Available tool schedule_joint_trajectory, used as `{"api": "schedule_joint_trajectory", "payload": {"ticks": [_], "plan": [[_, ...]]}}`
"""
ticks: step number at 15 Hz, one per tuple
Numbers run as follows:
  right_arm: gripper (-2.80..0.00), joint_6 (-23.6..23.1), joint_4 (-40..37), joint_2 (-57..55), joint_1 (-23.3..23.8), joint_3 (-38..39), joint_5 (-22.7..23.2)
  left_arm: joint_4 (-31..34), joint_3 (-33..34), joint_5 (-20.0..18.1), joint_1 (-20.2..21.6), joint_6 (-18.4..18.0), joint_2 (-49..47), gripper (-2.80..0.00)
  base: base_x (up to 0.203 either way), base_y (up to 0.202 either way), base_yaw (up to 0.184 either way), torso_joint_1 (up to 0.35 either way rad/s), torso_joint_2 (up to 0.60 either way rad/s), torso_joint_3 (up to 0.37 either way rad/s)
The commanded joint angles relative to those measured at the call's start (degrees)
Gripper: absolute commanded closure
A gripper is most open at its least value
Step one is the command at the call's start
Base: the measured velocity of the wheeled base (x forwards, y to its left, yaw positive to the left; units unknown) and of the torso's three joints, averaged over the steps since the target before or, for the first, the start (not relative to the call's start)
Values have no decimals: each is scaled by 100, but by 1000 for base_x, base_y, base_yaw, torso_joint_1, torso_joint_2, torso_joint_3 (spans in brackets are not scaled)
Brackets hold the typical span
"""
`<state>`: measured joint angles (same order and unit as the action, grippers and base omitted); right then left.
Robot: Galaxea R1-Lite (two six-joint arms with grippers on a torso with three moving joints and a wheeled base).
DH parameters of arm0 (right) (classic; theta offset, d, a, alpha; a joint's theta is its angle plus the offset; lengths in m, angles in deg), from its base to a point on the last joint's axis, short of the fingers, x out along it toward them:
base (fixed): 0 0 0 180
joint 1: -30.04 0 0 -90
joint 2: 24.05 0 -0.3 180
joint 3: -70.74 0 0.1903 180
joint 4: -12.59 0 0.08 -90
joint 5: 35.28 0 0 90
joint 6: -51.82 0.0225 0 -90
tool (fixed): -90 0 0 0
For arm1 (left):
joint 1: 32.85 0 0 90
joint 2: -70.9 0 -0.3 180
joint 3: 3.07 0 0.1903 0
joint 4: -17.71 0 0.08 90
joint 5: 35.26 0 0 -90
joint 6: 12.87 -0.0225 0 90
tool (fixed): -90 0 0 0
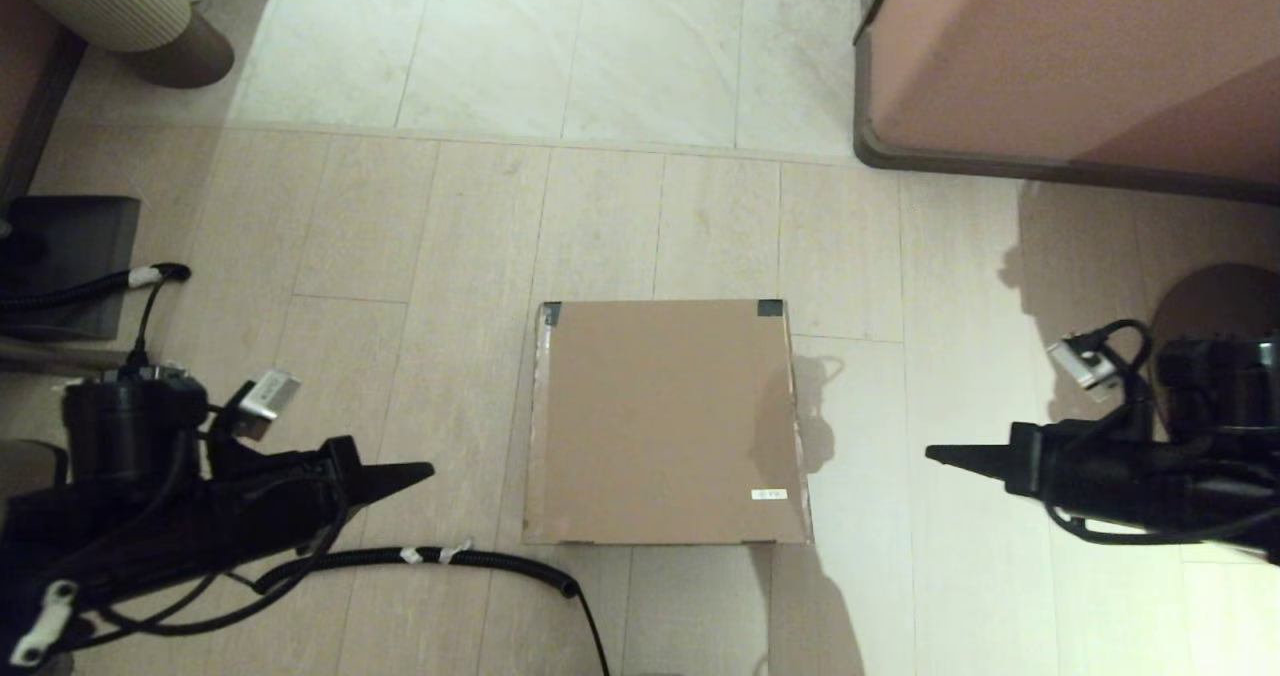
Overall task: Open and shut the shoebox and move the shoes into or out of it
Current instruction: Open the shoe box
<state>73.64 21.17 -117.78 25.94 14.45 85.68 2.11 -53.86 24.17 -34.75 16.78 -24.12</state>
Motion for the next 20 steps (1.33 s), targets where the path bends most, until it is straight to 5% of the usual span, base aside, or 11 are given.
{"api": "schedule_joint_trajectory", "payload": {"ticks": [1,3,7,13,20], "plan": [[0,-30,960,-1643,-248,-46,-146,-1472,36,76,-64,-5,-1724,0,0,0,0,0,0,0],[0,-180,1729,-2508,-511,-144,-555,-2457,-194,443,-336,-75,-2331,0,0,0,0,0,0,0],[0,-465,2711,-3552,-719,-352,-1605,-2555,-819,680,-527,-100,-2583,0,0,0,0,0,0,0],[0,-503,3059,-4226,-1155,-637,-2064,-2598,-931,851,-724,-100,-2777,0,0,0,0,0,0,0],[0,-416,3063,-4105,-1374,-721,-2017,-2572,-887,1158,-999,-100,-3004,0,0,0,0,0,0,0]]}}
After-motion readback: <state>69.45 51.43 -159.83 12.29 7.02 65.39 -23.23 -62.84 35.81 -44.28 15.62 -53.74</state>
